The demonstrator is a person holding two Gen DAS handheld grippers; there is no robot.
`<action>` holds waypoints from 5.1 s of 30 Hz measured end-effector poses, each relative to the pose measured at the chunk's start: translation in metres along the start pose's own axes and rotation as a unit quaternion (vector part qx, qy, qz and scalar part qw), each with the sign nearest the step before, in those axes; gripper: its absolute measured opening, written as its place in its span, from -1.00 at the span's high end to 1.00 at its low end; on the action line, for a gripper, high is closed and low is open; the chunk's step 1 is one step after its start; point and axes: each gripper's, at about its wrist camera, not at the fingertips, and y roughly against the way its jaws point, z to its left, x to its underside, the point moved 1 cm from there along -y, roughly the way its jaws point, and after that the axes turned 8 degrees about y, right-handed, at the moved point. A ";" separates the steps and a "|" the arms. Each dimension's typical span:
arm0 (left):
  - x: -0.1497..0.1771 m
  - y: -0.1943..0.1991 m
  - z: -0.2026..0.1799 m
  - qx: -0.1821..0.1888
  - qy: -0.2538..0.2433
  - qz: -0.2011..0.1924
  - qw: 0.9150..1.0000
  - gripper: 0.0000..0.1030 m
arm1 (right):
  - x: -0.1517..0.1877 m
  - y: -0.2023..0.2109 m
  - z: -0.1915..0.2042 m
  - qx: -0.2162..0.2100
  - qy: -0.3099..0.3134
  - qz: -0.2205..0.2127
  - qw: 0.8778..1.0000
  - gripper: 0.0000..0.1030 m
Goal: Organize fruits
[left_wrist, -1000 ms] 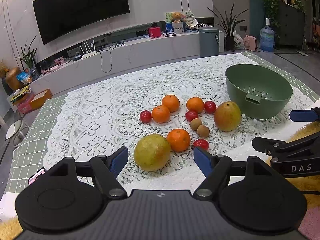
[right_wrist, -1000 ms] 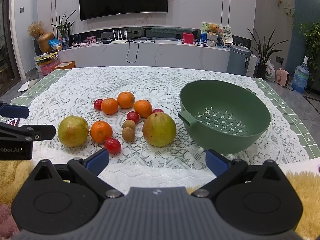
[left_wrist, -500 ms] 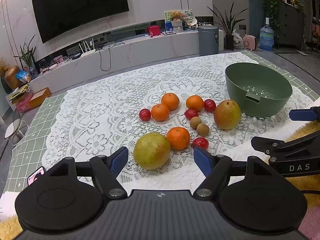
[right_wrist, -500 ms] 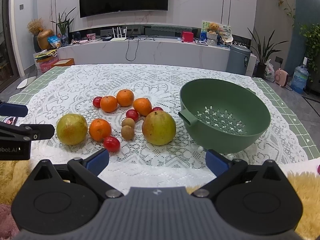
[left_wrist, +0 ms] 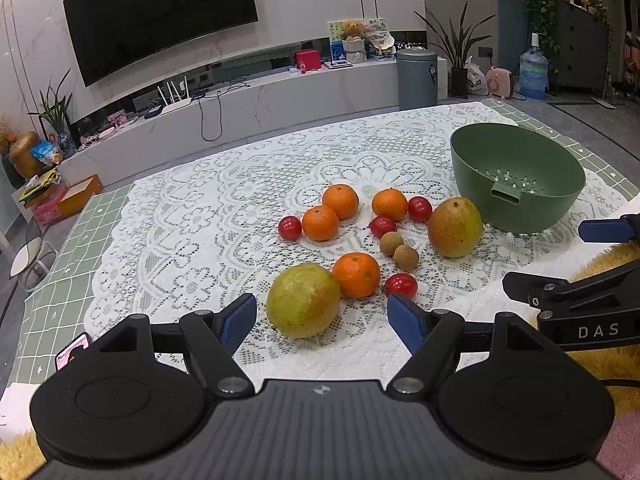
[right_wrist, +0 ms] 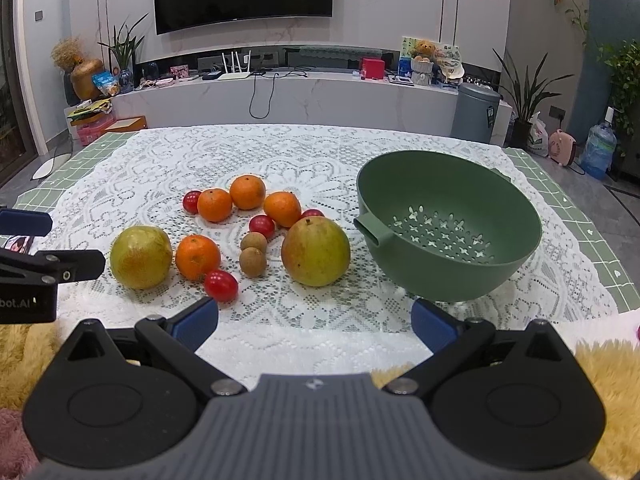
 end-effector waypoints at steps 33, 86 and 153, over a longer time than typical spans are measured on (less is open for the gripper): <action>-0.001 0.003 0.002 0.011 0.007 0.005 1.000 -0.68 | 0.001 -0.002 0.000 -0.002 -0.002 0.007 1.000 -0.93; -0.013 -0.125 0.048 0.063 0.118 0.115 0.984 -0.66 | -0.038 -0.130 -0.014 0.013 -0.127 0.078 0.989 -0.27; -0.139 -0.170 -0.192 0.224 -0.173 0.145 0.948 -0.57 | -0.064 -0.133 -0.152 -0.076 0.130 0.179 0.972 -0.21</action>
